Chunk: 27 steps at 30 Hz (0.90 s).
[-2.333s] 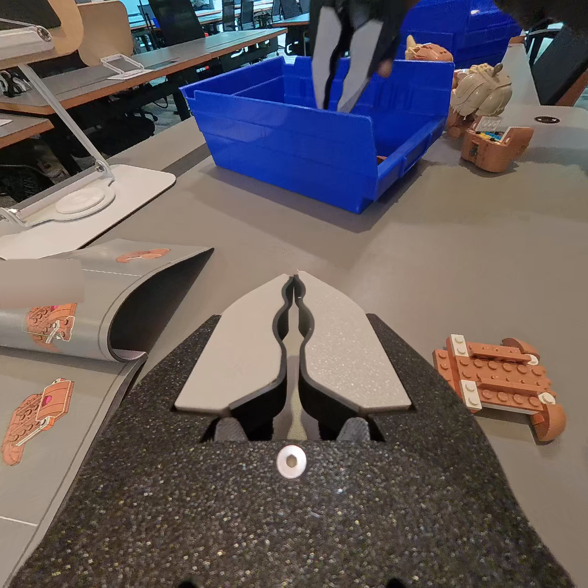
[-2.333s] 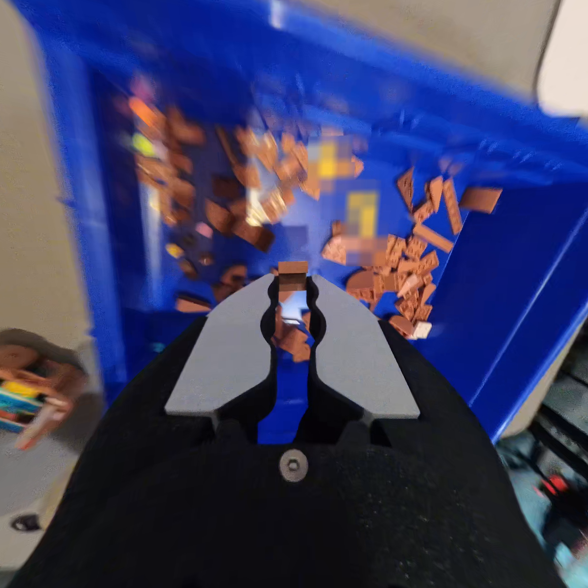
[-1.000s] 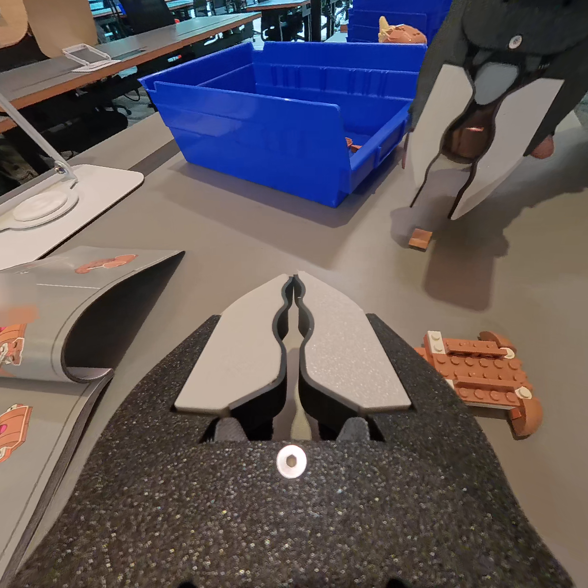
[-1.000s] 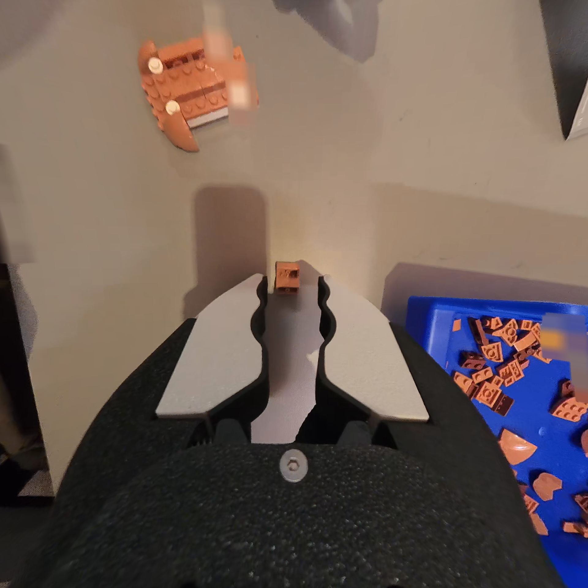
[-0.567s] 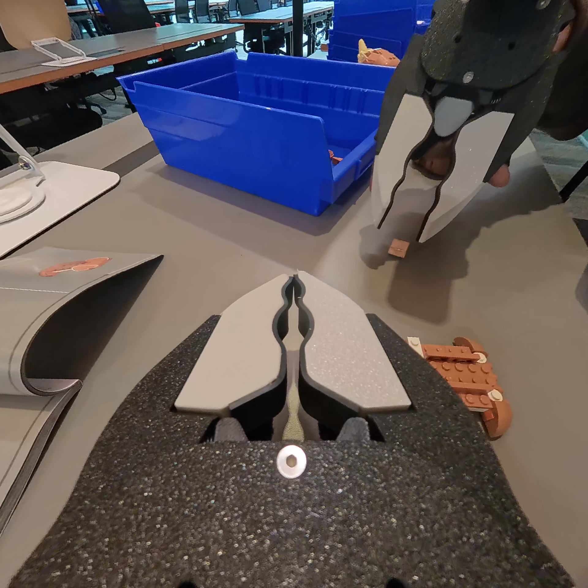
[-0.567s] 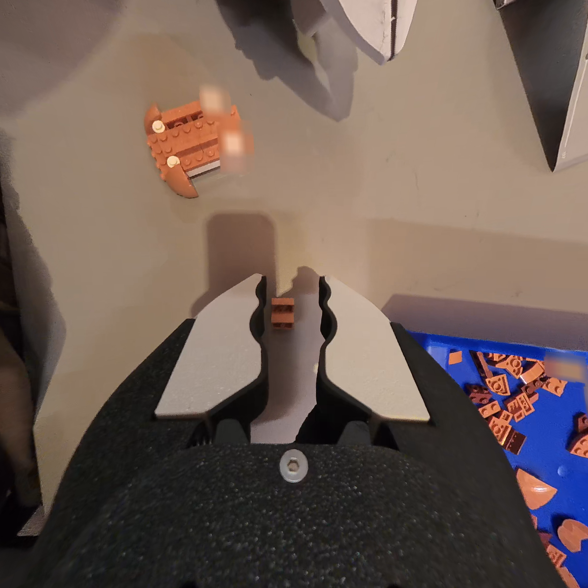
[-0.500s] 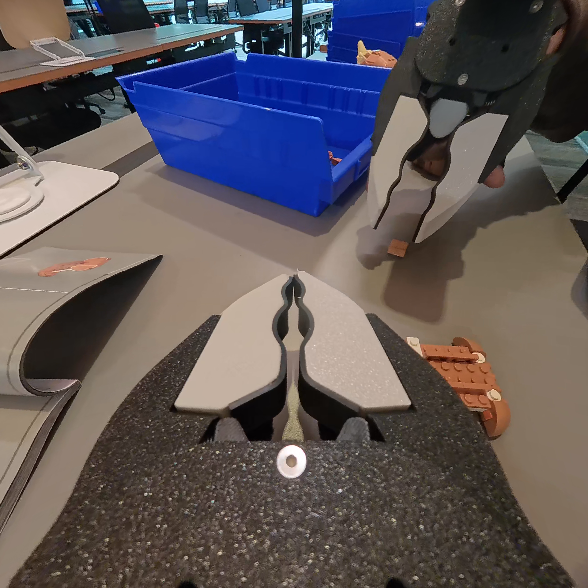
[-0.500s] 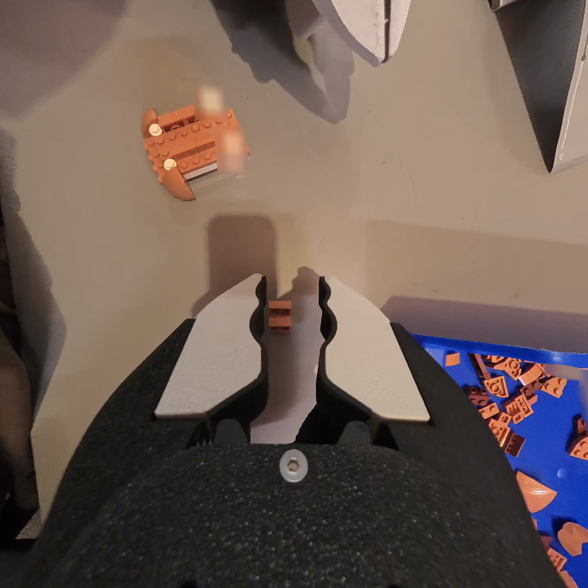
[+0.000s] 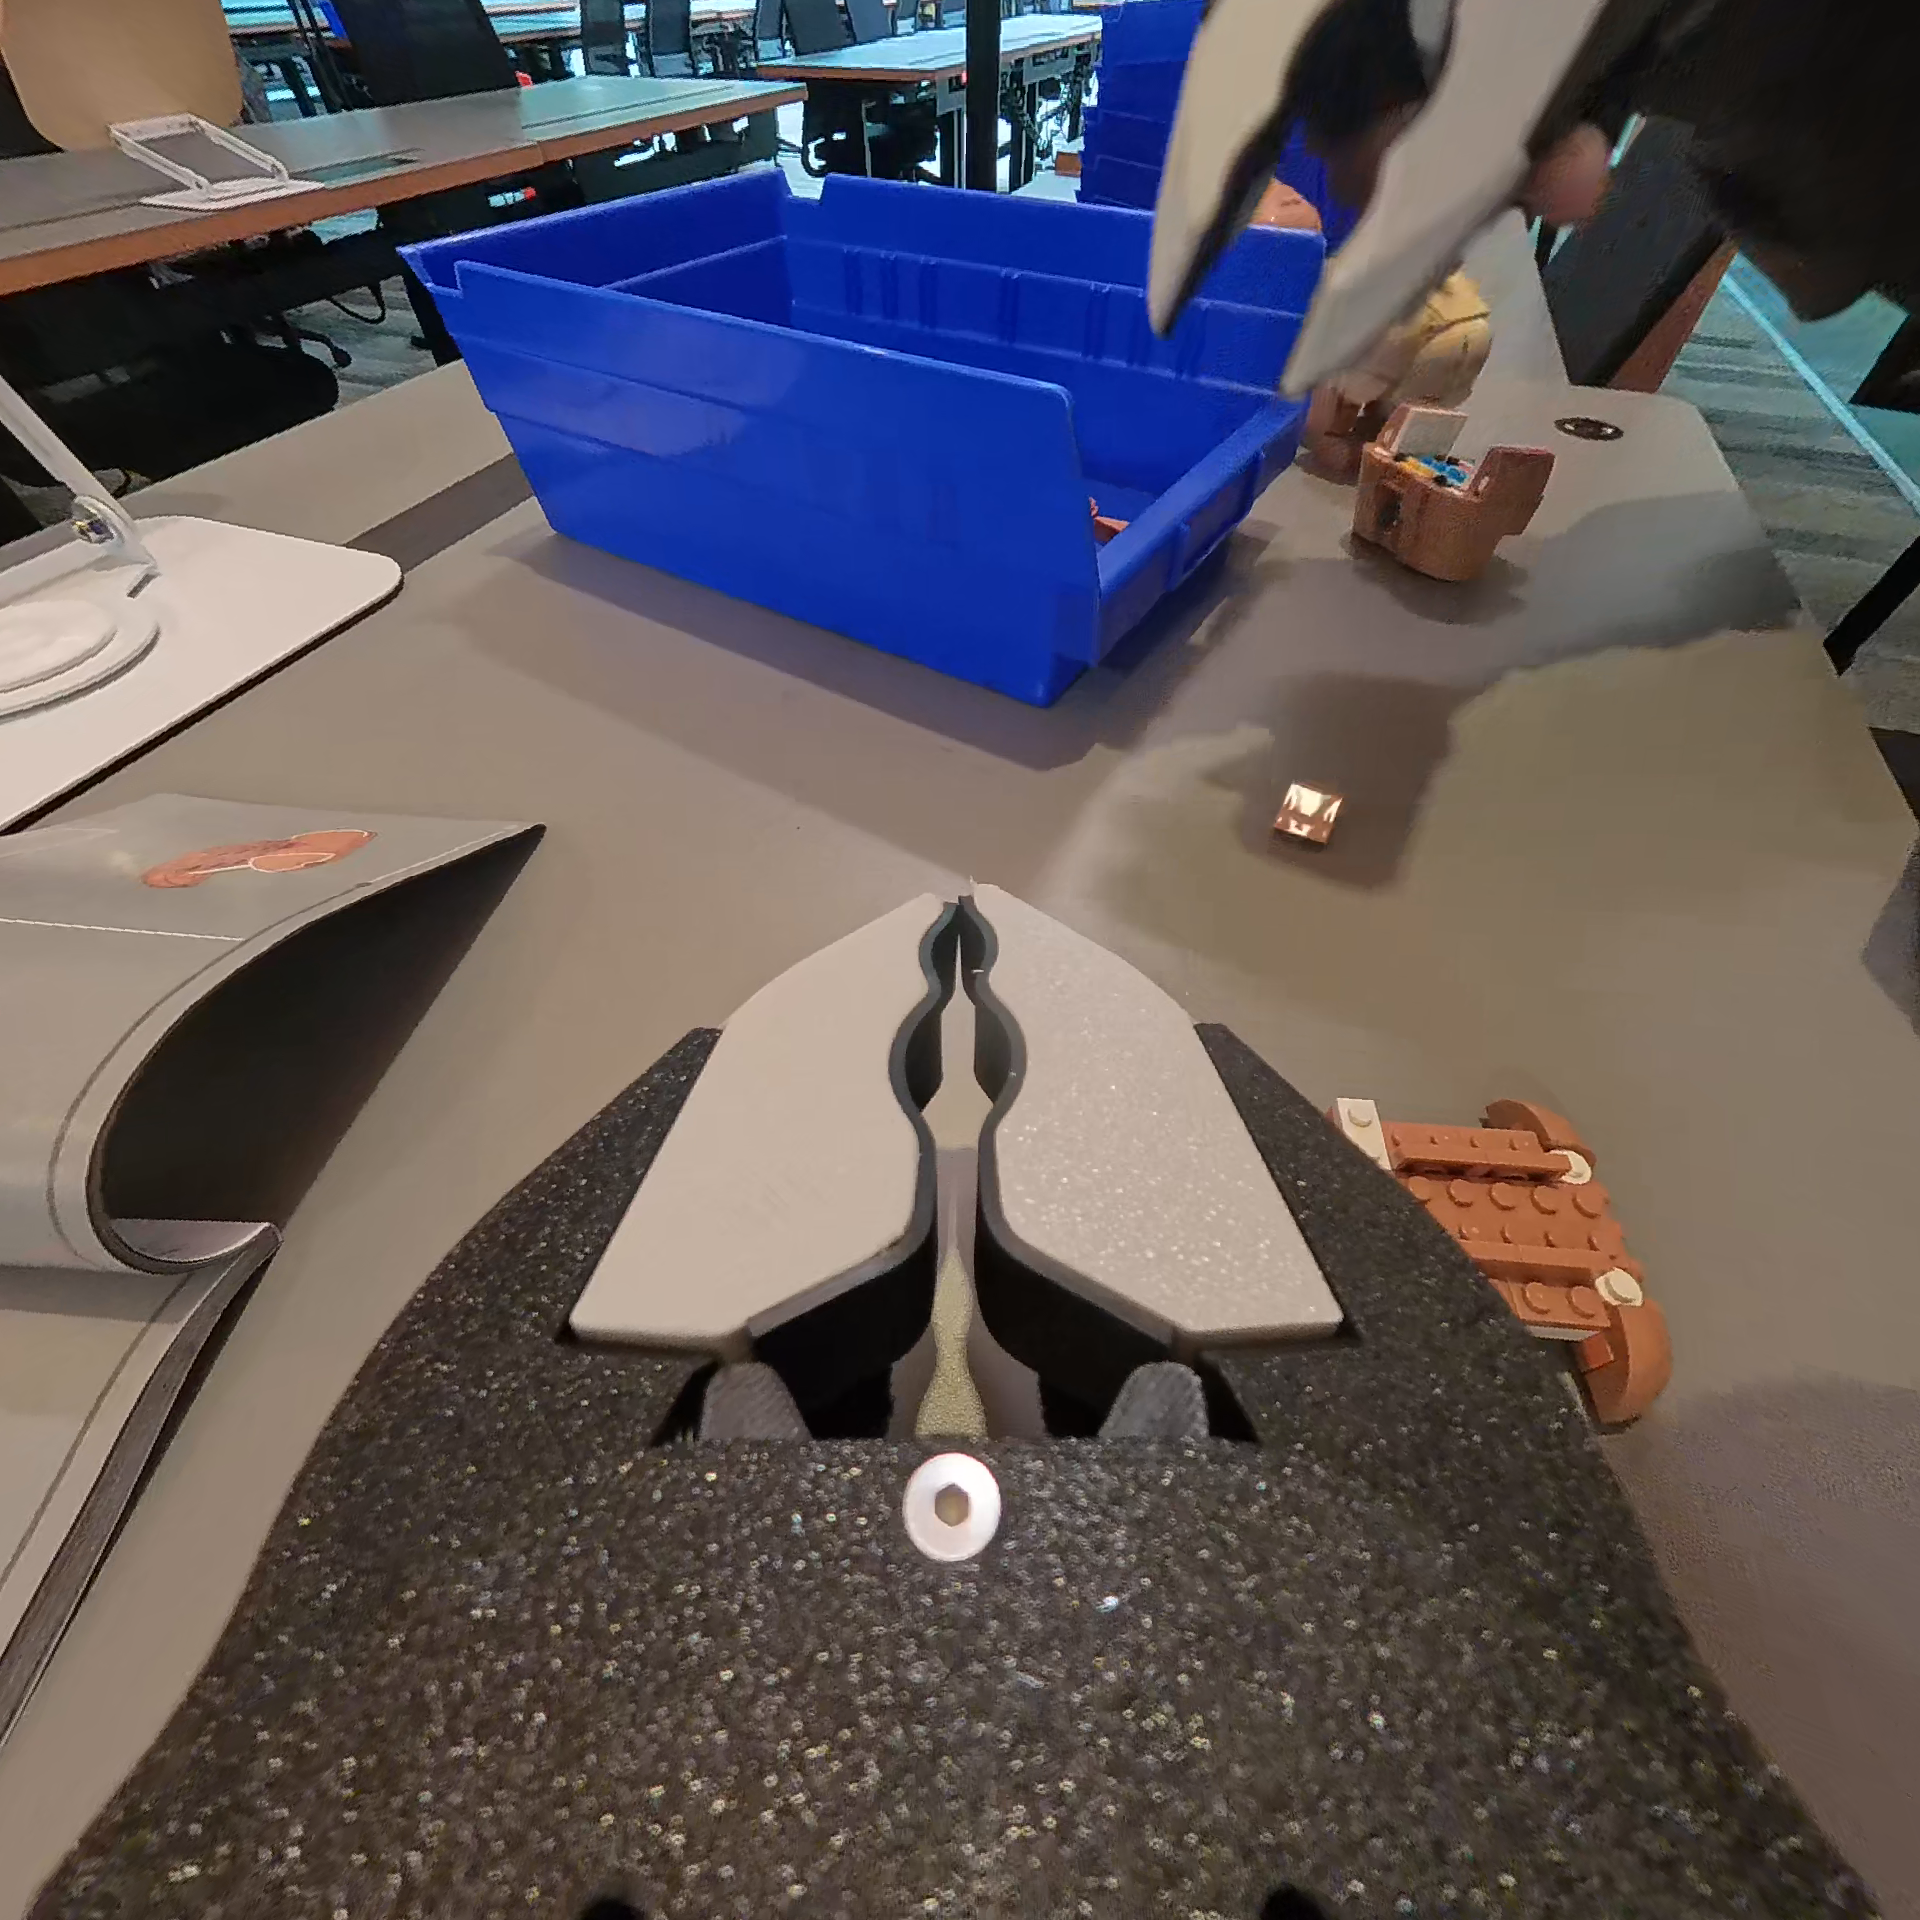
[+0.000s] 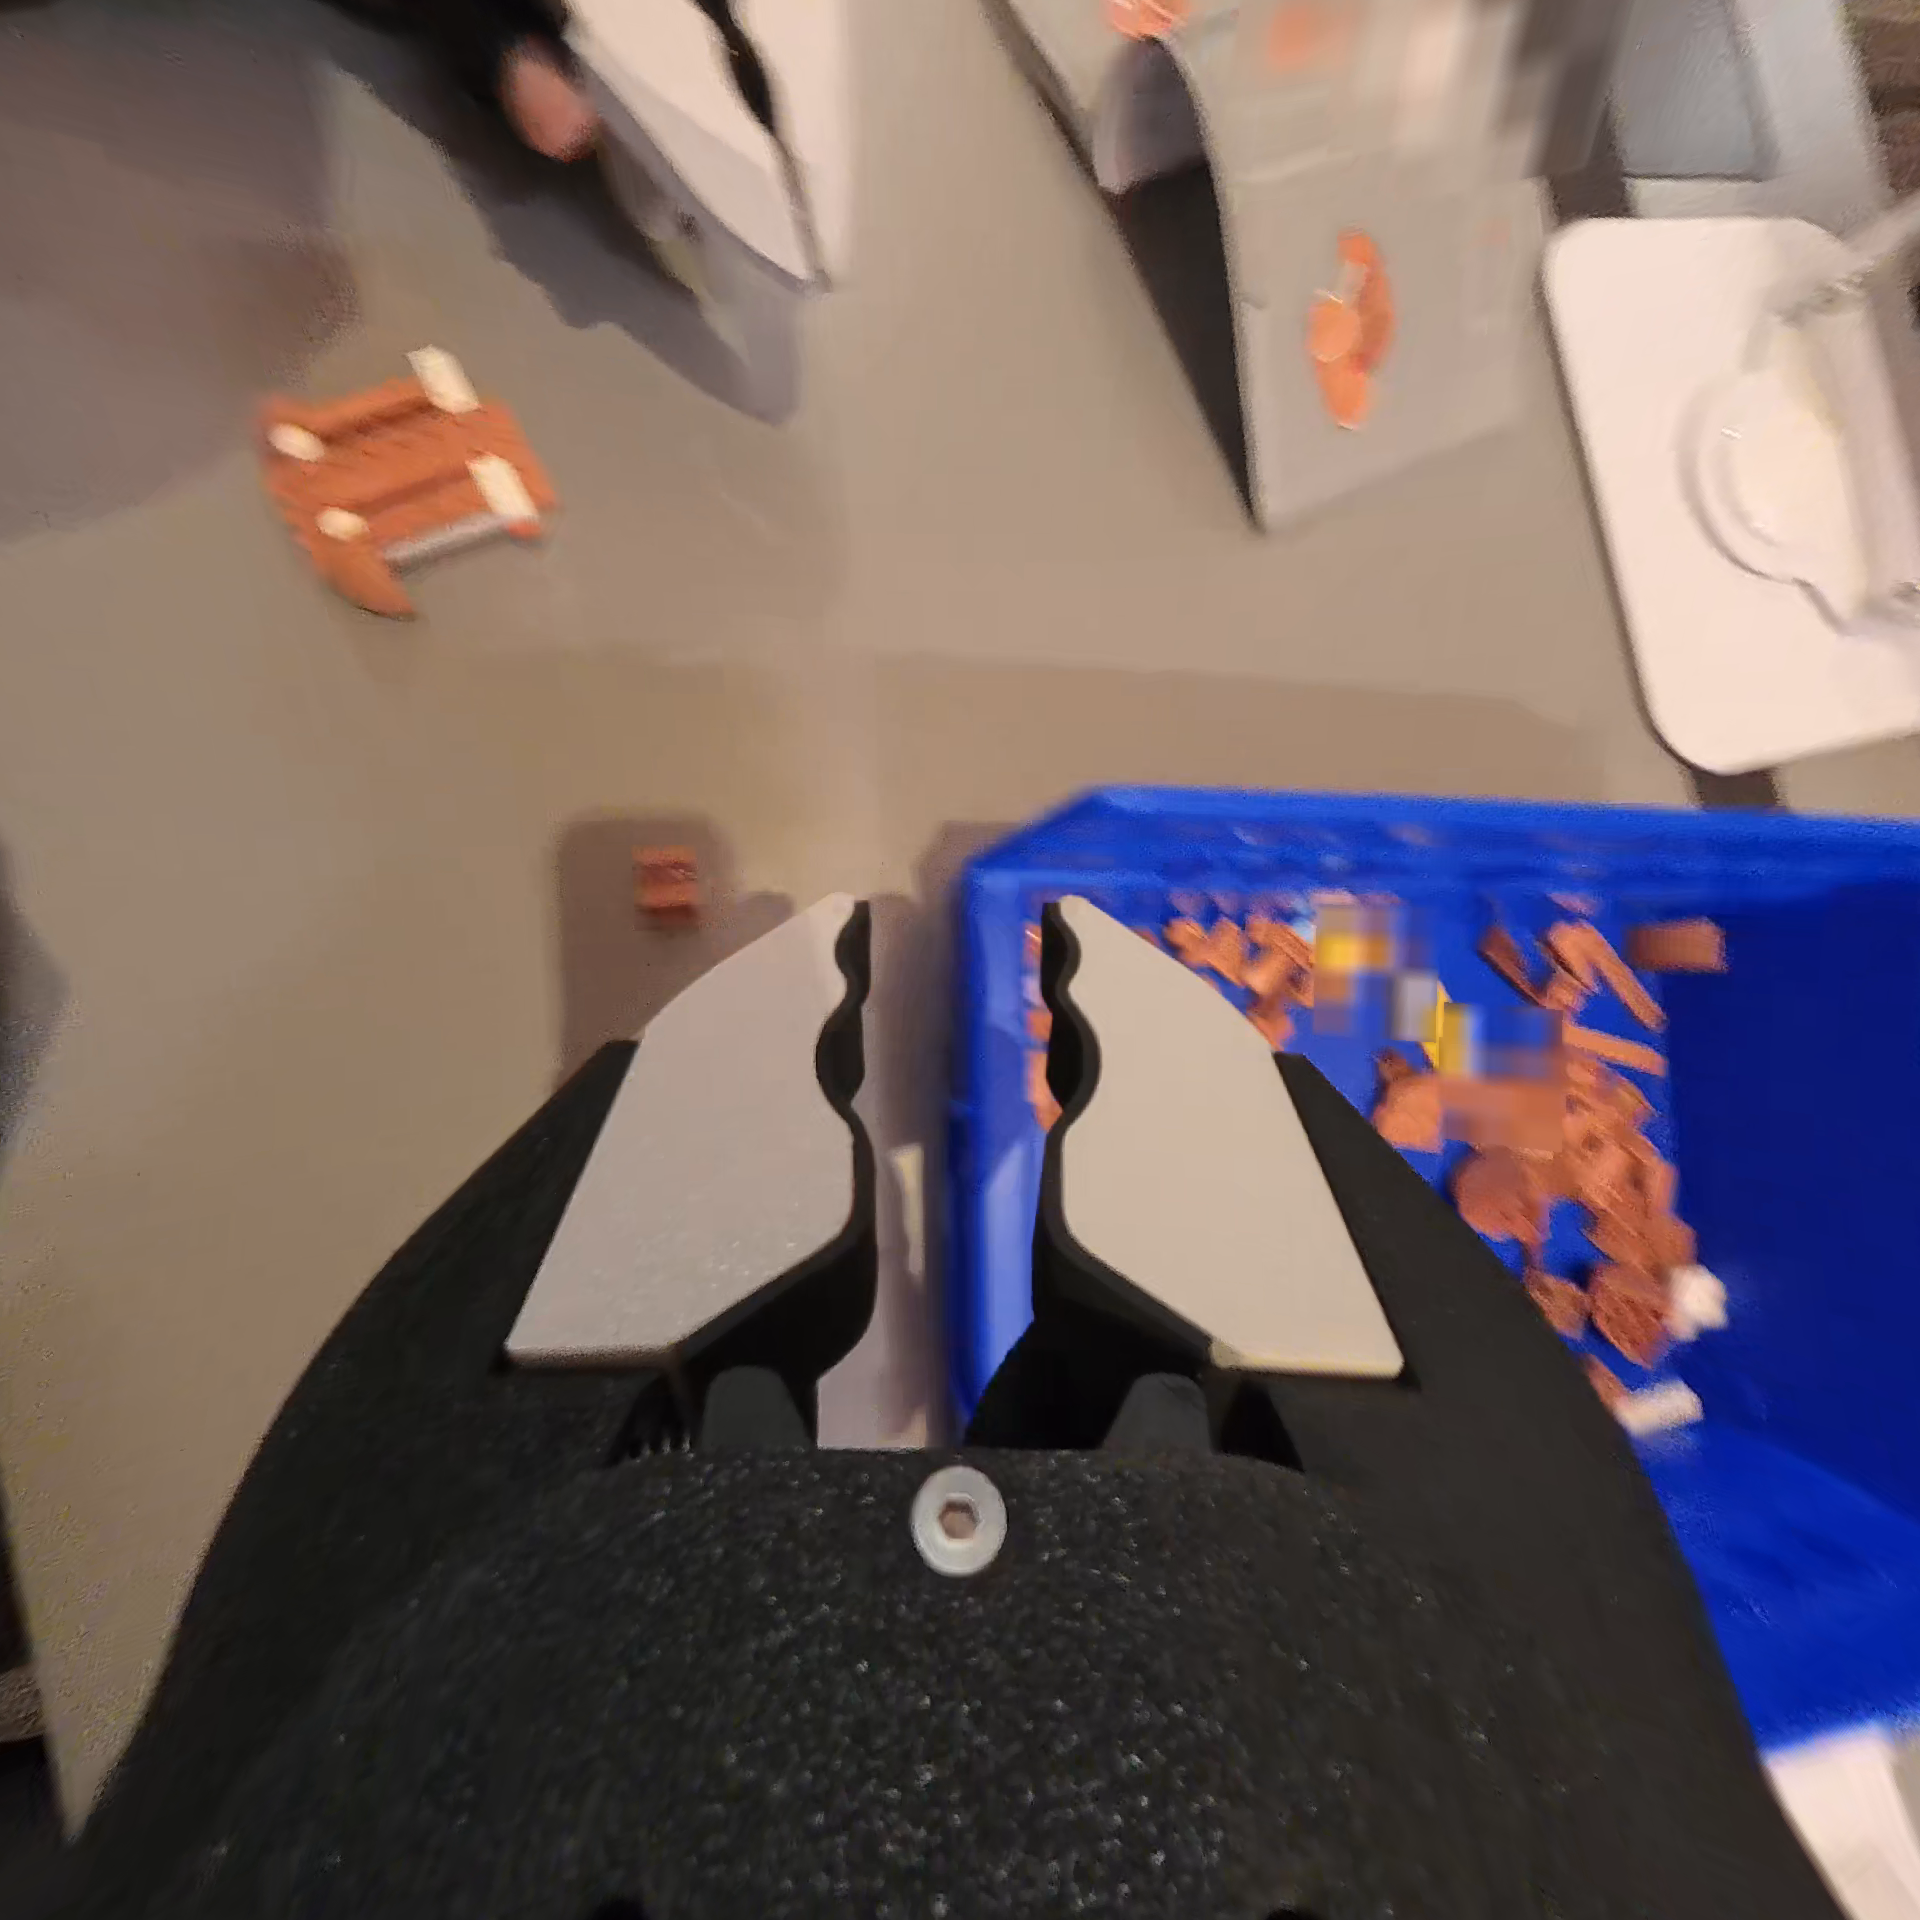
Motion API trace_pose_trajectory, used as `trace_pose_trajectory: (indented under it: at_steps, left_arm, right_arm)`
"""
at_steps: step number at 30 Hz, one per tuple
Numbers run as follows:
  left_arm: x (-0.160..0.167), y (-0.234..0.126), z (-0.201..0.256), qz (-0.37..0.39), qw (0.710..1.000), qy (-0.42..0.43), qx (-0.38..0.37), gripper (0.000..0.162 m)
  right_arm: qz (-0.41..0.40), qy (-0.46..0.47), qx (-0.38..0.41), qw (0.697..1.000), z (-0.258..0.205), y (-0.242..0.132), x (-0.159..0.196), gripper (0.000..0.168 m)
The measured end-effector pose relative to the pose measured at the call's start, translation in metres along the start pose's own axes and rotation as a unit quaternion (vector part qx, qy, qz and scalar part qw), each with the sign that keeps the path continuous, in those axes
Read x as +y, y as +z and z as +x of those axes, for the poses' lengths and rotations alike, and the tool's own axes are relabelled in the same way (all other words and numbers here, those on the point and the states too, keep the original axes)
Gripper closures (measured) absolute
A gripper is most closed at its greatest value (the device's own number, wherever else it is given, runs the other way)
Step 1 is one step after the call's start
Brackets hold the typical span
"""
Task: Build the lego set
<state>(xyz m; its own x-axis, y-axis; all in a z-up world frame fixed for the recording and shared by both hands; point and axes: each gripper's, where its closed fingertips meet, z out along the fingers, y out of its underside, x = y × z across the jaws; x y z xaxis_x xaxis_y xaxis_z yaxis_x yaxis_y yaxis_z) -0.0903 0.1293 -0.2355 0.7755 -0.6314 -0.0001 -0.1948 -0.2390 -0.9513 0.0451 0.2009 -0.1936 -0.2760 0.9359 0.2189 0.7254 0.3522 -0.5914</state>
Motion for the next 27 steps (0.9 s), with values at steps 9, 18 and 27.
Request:
trace_pose_trajectory:
  at_steps: [9, 18, 27]
  left_arm:
    - [0.002, -0.003, -0.006, -0.005, 1.000, 0.002, -0.009, 0.162]
    - [0.001, -0.008, -0.015, 0.007, 1.000, -0.015, -0.015, 0.162]
    - [0.001, -0.008, -0.015, 0.008, 1.000, -0.019, -0.009, 0.162]
  right_arm:
    - [-0.085, 0.016, 0.125, 0.988, 0.103, -0.031, 0.073, 0.137]
    - [-0.124, 0.018, 0.156, 0.980, 0.157, -0.031, 0.111, 0.137]
    - [-0.138, 0.019, 0.157, 0.978, 0.168, -0.028, 0.125, 0.139]
